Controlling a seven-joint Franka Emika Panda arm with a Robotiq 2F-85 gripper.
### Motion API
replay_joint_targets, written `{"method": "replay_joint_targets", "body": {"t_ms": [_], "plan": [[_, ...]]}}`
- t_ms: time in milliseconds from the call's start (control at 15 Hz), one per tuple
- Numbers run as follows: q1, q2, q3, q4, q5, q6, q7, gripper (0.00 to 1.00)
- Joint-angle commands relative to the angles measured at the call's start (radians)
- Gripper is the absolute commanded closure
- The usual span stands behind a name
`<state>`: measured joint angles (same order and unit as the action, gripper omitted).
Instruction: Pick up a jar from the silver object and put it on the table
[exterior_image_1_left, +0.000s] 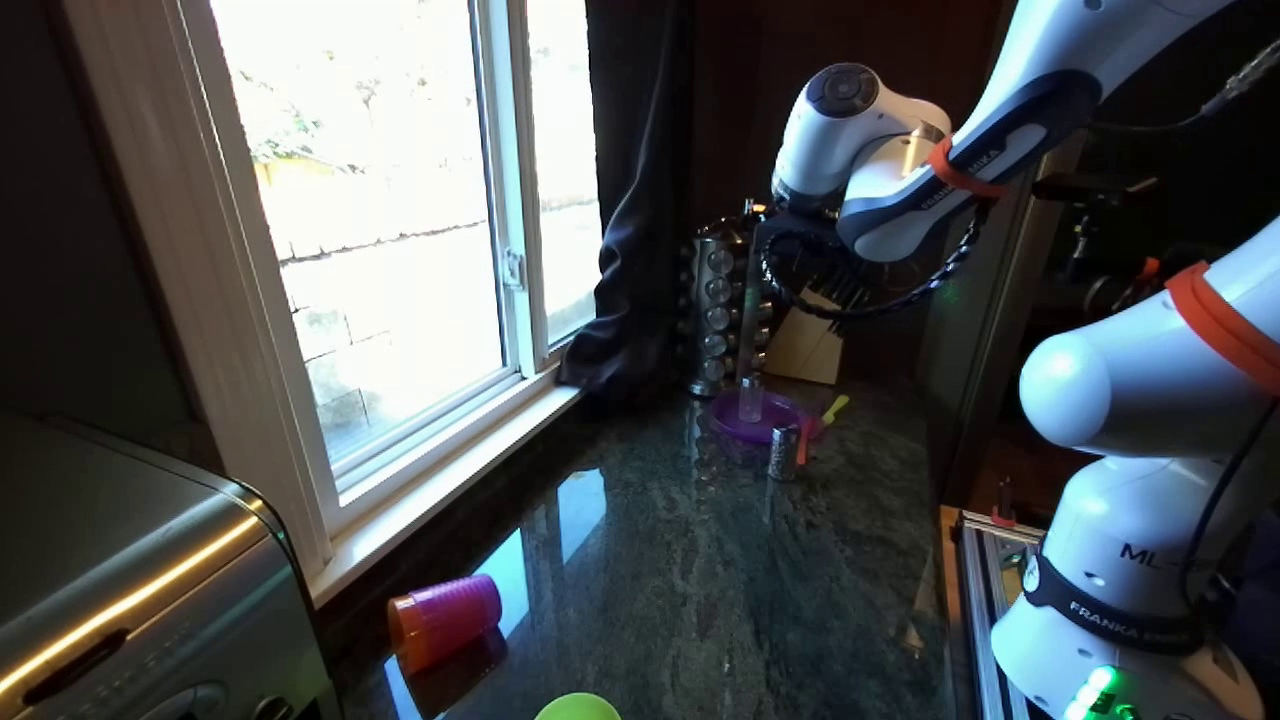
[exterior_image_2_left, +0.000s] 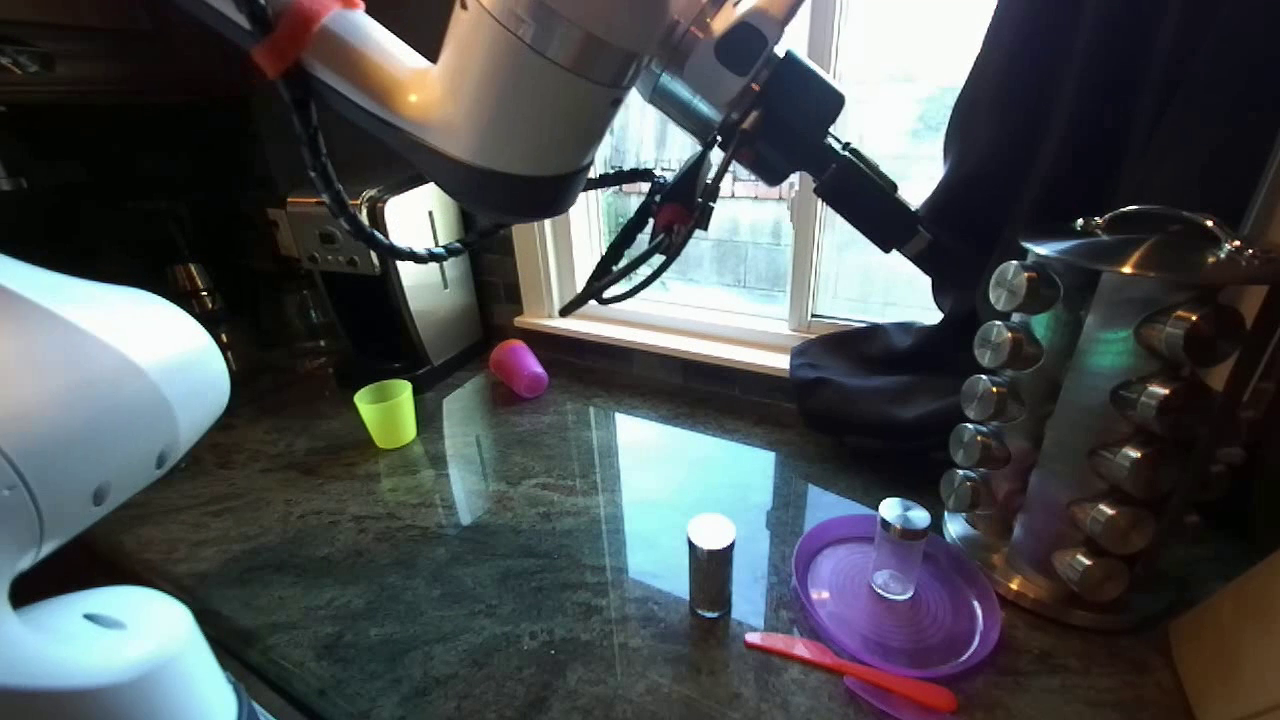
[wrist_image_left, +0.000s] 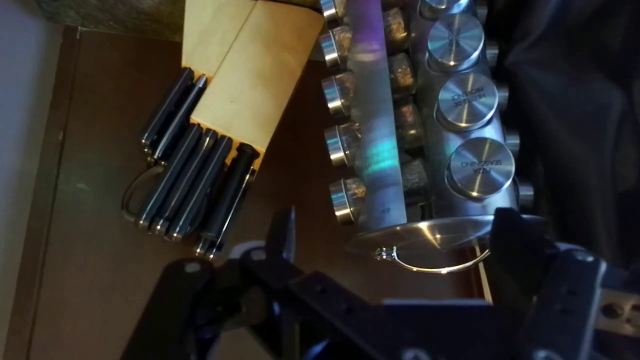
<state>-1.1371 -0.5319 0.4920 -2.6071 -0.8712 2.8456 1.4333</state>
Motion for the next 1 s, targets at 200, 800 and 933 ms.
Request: {"method": "replay_joint_targets", "body": {"t_ms": [200,800,933], "plan": [[-0.220,0.177,0.145,0.134,-0.162,0.146,0.140,0.00],[-0.416,0.364,0.363,0.277,-0.388,0.118,0.309,0.00],[-0.401,0.312,0.337,0.249,-0.351,0.134,0.267,0.00]]}}
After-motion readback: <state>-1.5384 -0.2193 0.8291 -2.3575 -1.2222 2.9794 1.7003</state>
